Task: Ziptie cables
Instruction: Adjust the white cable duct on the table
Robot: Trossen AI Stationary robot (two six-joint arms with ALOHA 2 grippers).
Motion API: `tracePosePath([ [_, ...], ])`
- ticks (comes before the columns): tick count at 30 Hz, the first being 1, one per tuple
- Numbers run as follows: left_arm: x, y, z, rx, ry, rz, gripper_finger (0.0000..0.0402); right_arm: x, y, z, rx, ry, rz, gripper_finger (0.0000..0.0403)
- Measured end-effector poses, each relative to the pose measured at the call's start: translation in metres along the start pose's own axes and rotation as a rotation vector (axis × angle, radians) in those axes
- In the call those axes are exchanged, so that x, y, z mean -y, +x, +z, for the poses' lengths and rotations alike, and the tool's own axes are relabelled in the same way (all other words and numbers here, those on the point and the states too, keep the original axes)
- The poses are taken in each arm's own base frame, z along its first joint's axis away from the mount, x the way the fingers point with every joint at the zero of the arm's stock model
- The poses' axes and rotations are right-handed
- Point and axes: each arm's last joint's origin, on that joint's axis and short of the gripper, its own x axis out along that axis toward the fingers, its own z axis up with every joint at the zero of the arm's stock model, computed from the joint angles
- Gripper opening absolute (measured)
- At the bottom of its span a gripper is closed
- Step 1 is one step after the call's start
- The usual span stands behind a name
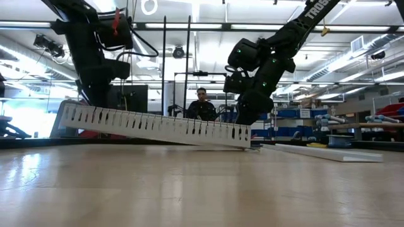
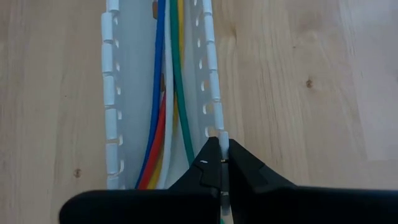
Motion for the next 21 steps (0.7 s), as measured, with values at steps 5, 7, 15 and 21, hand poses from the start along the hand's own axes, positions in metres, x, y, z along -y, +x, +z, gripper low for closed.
tracePosePath([
  [5,-0.0005,0.0004,0.0010,0.016,0.005,0.026,0.0142,0.0000,0.0000,-0.0001,-0.002,0.000,0.000,0.0002],
  [7,-0.0008,0.0004,0.0014,0.022,0.004,0.040,0.0142,0.0000,0.0000,-0.0002,-0.002,0.000,0.000,0.0002],
  [15,-0.0037,0.0001,0.0018,0.063,-0.283,0.131,0.0142,0.0000,0.0001,-0.0002,-0.002,0.000,-0.002,0.0002],
  [21,-0.0040,0.0038,-0.0012,0.080,-0.523,0.129,0.0143,-0.0006,0.0015,-0.0004,-0.001,-0.002,-0.001,0.0001],
])
